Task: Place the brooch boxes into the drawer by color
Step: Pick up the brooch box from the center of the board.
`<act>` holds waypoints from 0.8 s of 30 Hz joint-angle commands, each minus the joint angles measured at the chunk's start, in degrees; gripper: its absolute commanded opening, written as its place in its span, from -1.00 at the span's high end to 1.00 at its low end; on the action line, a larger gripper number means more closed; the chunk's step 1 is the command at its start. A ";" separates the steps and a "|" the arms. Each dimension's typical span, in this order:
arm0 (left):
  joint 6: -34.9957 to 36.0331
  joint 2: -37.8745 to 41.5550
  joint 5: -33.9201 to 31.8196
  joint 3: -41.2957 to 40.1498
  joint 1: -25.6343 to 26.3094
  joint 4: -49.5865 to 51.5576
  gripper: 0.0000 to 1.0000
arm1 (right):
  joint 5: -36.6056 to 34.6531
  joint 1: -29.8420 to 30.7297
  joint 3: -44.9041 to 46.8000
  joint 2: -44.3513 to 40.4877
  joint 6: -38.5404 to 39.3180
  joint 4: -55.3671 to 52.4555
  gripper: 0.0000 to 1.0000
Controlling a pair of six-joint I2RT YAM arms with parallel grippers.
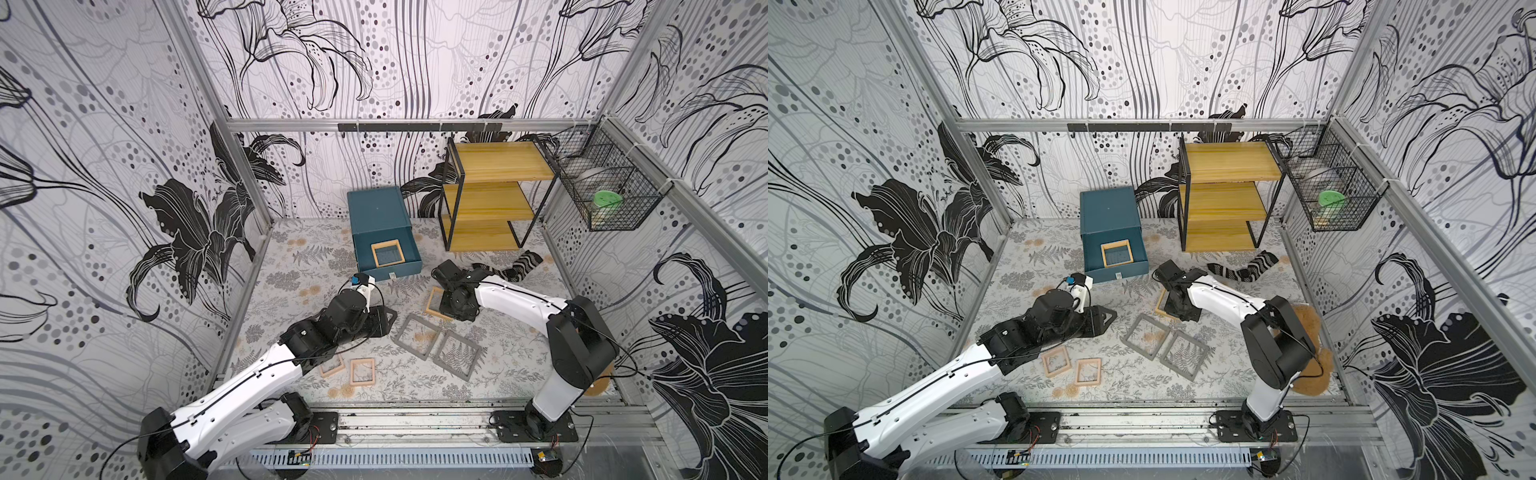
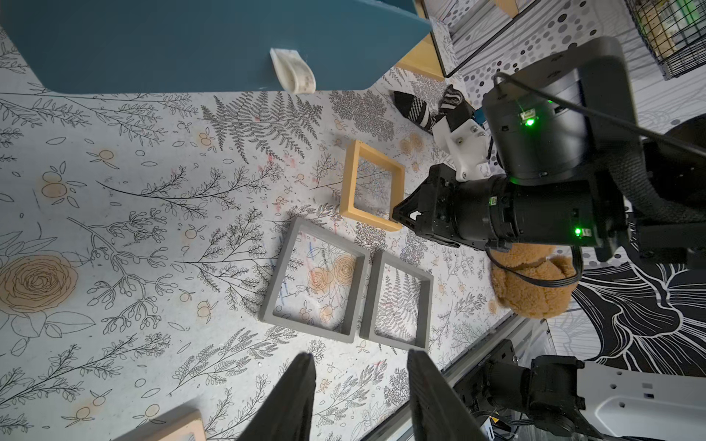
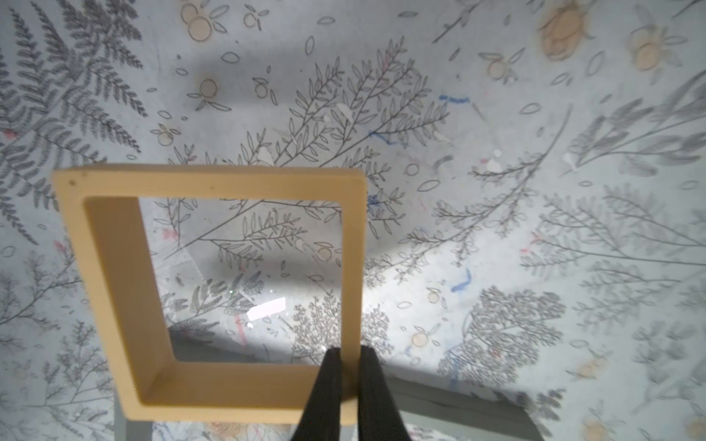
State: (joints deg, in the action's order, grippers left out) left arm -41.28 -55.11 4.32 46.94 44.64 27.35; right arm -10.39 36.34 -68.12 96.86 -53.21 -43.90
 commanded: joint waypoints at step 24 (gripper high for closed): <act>-0.29 0.32 -11.91 11.89 0.22 3.81 0.10 | -13.70 3.61 -31.48 -3.72 16.82 -22.44 1.00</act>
State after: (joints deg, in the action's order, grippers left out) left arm -41.36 -54.81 -3.55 56.16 44.64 29.89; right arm -21.21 38.83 -95.04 91.07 -39.86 -63.64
